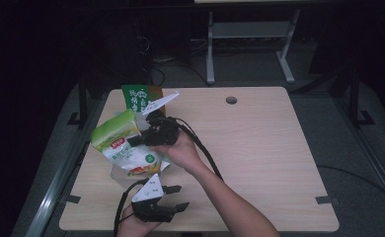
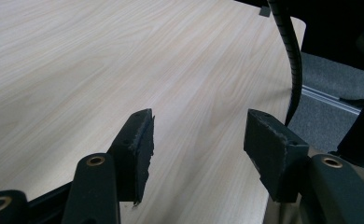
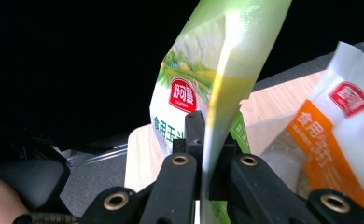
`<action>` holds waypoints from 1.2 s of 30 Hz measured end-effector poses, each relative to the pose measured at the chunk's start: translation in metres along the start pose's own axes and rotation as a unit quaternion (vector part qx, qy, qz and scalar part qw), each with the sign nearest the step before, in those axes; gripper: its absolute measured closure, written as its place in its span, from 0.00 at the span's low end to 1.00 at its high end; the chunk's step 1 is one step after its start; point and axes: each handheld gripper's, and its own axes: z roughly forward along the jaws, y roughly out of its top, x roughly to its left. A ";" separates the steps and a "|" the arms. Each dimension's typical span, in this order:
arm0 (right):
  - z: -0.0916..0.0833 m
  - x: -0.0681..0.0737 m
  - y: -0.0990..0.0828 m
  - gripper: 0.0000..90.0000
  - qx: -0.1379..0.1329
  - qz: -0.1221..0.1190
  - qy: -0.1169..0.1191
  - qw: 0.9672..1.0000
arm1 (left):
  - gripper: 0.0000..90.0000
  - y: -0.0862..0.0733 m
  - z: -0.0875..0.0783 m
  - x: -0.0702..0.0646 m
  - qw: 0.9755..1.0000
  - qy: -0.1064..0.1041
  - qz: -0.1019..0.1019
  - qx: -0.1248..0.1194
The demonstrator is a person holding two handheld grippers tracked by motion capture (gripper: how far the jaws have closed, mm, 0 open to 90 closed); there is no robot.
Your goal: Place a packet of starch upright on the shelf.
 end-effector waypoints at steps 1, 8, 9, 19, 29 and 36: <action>0.002 -0.001 0.001 0.99 0.000 0.000 0.004 1.000 | 0.47 0.000 -0.001 0.001 1.000 0.000 -0.004 -0.003; 0.024 -0.006 0.003 0.99 0.014 0.000 0.023 1.000 | 0.45 -0.001 -0.002 0.003 1.000 0.002 -0.011 -0.005; 0.031 -0.009 0.003 0.99 0.019 0.000 0.030 0.999 | 0.45 -0.001 -0.002 0.003 1.000 0.002 -0.011 -0.004; 0.060 -0.016 -0.004 0.99 0.043 0.005 0.045 0.998 | 0.45 -0.002 -0.002 0.003 1.000 0.001 -0.008 0.003; 0.059 -0.022 -0.018 0.96 0.074 0.000 0.018 0.997 | 0.45 -0.002 0.000 0.001 1.000 -0.003 -0.009 0.004; 0.053 -0.020 -0.018 0.92 0.086 -0.011 0.008 0.996 | 0.45 -0.002 0.002 0.000 1.000 -0.003 -0.010 0.007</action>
